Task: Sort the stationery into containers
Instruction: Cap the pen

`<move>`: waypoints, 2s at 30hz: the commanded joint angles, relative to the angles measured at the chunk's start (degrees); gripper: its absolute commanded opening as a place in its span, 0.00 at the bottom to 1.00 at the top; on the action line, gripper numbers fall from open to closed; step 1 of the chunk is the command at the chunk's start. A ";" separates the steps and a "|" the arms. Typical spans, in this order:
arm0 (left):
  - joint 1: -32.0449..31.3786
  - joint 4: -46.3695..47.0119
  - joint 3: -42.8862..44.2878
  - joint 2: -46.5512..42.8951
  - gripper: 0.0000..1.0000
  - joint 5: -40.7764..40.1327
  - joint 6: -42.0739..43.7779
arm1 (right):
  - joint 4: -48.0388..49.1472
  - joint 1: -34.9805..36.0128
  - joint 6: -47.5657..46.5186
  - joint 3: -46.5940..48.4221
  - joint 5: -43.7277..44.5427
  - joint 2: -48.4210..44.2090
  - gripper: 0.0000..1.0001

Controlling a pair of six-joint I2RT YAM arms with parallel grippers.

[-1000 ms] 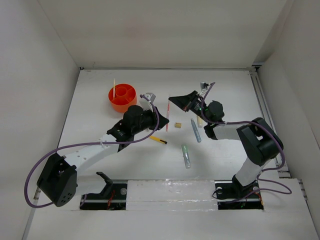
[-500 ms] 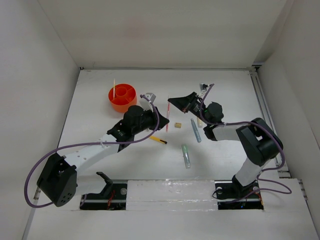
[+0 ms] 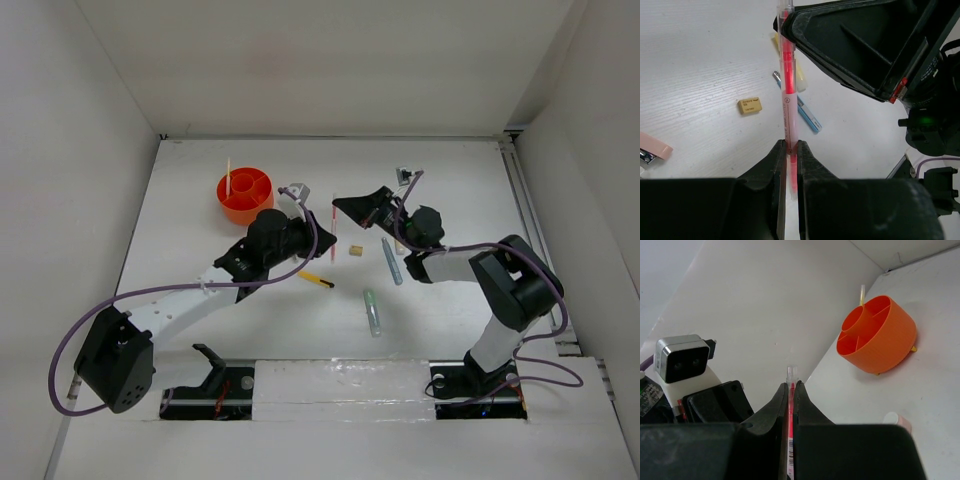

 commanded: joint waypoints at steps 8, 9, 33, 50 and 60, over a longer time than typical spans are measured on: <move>-0.02 10.75 0.76 -4.35 0.00 -9.53 -1.31 | 7.37 3.50 -5.61 -1.90 -1.91 -0.18 0.00; -0.02 11.37 0.76 -4.87 0.00 -10.32 -1.31 | 7.37 3.51 -5.61 -1.91 -1.91 -0.17 0.00; -0.02 17.35 3.31 -4.96 0.00 -21.48 10.29 | -1.07 8.69 -7.01 -2.43 -5.78 4.57 0.00; -0.02 19.55 2.00 -4.44 0.00 -14.73 12.57 | 1.13 9.22 -5.26 -0.15 -8.59 7.21 0.05; -0.02 20.07 -1.78 -4.44 0.00 -16.65 13.10 | 10.62 6.58 -1.04 -0.15 -10.35 8.27 0.57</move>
